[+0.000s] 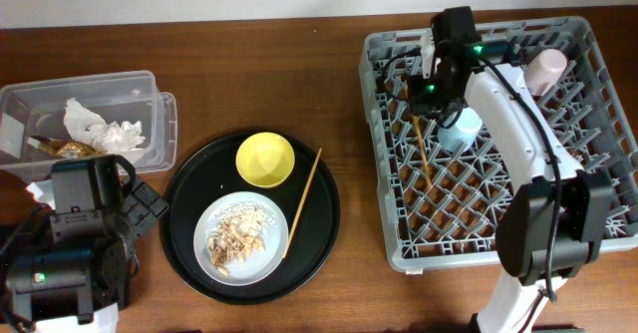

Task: Sort waste into correct bins and load items into the dishwasher rack
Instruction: 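Grasp one chopstick and insert it upright into the rack, then return the right gripper to the tray and grasp the second chopstick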

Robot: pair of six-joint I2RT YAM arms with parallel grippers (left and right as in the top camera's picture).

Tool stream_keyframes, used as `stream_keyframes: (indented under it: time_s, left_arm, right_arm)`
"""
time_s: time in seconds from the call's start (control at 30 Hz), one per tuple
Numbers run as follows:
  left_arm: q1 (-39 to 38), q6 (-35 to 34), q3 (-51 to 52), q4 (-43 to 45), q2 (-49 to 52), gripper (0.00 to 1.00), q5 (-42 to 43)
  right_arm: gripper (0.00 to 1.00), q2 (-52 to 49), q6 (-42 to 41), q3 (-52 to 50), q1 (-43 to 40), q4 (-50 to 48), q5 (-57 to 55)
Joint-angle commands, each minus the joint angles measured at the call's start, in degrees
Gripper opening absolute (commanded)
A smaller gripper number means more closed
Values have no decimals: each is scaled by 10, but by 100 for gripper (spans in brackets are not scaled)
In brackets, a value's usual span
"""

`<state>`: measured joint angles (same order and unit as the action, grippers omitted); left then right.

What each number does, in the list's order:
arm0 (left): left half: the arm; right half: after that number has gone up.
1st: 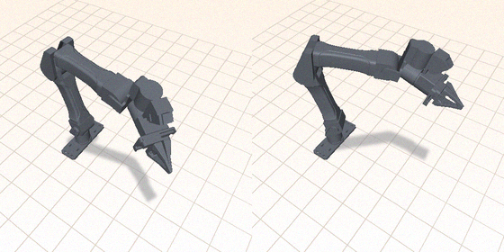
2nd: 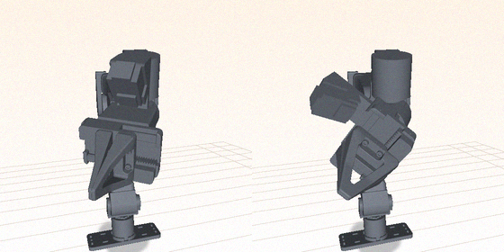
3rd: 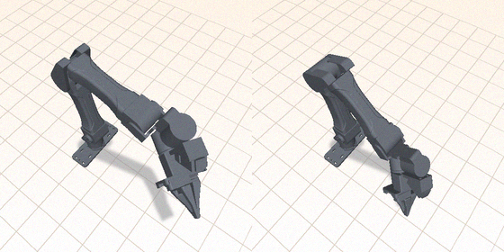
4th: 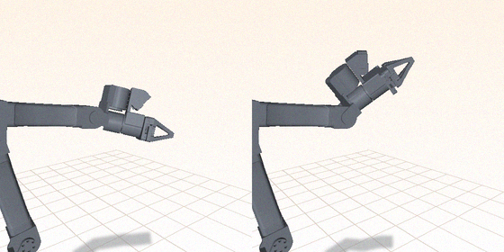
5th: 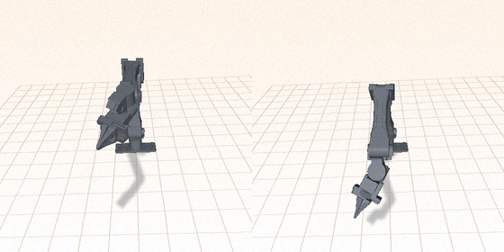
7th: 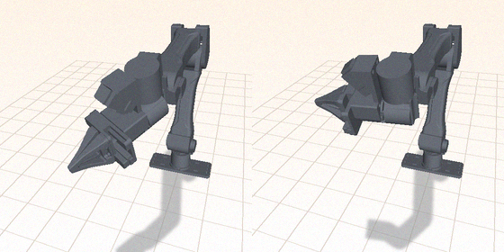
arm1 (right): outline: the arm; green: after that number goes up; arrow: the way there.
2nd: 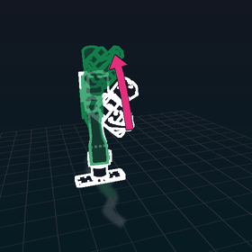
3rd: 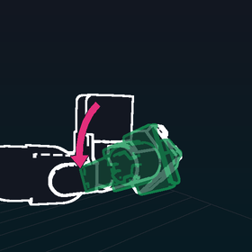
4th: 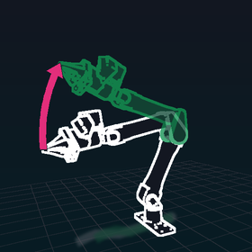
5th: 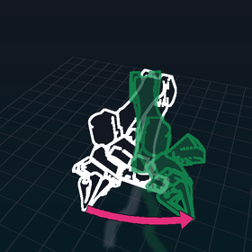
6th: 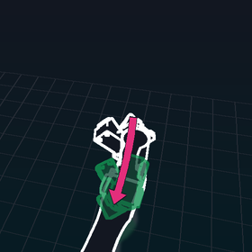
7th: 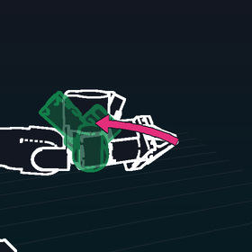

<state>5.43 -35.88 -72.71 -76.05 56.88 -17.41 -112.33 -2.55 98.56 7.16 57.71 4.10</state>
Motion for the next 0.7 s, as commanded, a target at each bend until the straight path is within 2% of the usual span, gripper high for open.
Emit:
stream_keyframes:
  time_s: [0.0,0.1,0.17,0.23,0.37,0.5,0.53,0.67]
  left_arm:
    - [3,-6,-6,1,0,99,-4]
    - [3,-6,-6,1,0,99,-4]
    - [3,-6,-6,1,0,99,-4]
    - [3,-6,-6,1,0,99,-4]
    - [3,-6,-6,1,0,99,-4]
    - [3,-6,-6,1,0,99,-4]
    - [3,-6,-6,1,0,99,-4]
    - [3,-6,-6,1,0,99,-4]
  right_arm:
    - [75,-5,7,-3,-1,9,3]
    - [79,-4,6,-3,0,45,119]
    - [79,-4,6,-3,5,72,235]
    - [78,-4,-6,-3,27,93,302]
    - [75,-6,-114,-15,98,84,270]
    - [56,-7,-343,-54,191,26,72]
    - [52,-7,-389,-71,213,3,55]
    - [41,-7,-483,-131,263,-105,51]
